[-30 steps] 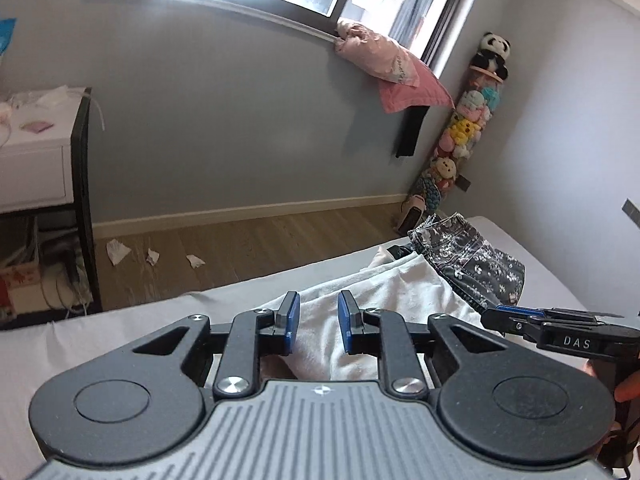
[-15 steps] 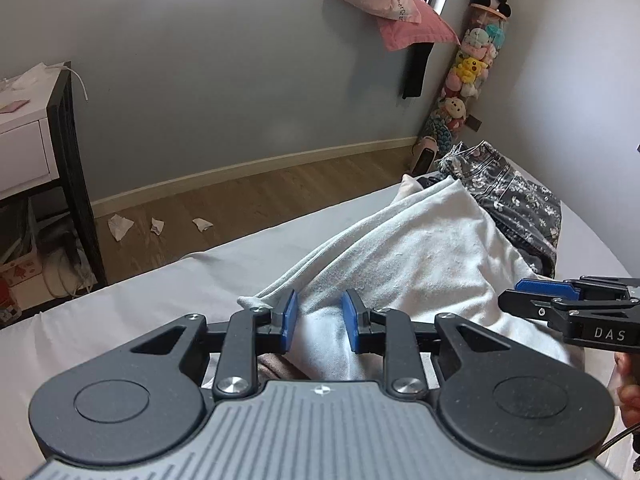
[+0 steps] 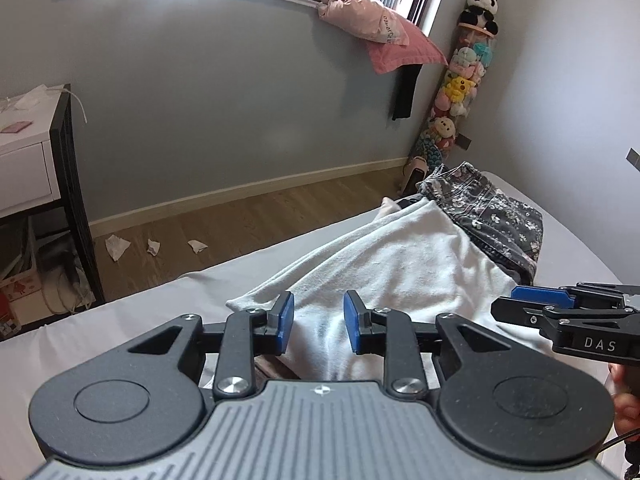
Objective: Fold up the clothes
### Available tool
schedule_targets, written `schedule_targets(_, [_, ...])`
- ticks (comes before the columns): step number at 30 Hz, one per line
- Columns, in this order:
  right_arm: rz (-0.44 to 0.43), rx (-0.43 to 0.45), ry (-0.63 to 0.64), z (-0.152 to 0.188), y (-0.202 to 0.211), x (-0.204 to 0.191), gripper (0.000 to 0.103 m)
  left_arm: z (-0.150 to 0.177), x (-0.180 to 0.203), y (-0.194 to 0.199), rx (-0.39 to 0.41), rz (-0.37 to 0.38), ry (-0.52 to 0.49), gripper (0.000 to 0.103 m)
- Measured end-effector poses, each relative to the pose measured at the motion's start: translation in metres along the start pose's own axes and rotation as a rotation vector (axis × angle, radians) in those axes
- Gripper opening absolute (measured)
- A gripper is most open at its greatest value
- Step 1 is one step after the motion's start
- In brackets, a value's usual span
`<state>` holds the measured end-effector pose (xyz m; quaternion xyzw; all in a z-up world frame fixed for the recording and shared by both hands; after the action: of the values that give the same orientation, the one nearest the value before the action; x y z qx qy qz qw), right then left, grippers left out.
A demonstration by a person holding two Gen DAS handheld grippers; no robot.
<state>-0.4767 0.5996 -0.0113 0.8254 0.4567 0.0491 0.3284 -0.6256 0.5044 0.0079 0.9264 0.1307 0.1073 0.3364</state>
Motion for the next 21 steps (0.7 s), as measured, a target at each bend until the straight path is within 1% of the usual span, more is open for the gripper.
schedule_targets(2, [-0.015,0.013,0.024,0.000,0.011,-0.010,0.044,0.000,0.006,0.009,0.015,0.011,-0.013,0.031])
schedule_targets(4, [-0.029,0.013,0.050,0.004,0.018,-0.019,0.044,0.001,0.011,0.017,0.030,0.022,-0.026,0.034])
schedule_targets(8, [-0.030,-0.001,0.064,0.018,0.019,-0.024,0.044,0.017,0.023,0.015,-0.002,0.024,-0.075,0.034])
schedule_targets(13, [-0.031,-0.020,0.082,0.035,0.019,-0.029,0.044,0.029,0.021,-0.001,-0.066,0.028,-0.060,0.034])
schedule_targets(15, [-0.025,-0.030,0.086,0.040,0.016,-0.028,0.044,0.031,0.019,-0.003,-0.073,0.036,-0.042,0.034])
schedule_targets(21, [-0.012,-0.024,0.037,0.040,0.019,-0.027,0.044,0.028,0.022,0.007,-0.060,0.008,-0.079,0.034])
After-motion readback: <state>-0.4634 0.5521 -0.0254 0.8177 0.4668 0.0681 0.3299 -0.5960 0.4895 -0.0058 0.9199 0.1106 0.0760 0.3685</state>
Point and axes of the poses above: each gripper's, at about its wrist camera, not at the fingertips, and y roughly against the way its jaws point, x to its right, z to its underside, the point moved 8 cm from there along -y, roughly the way its jaws point, and after that the axes turned 11 degrees about -z, right-handed, at the moved point
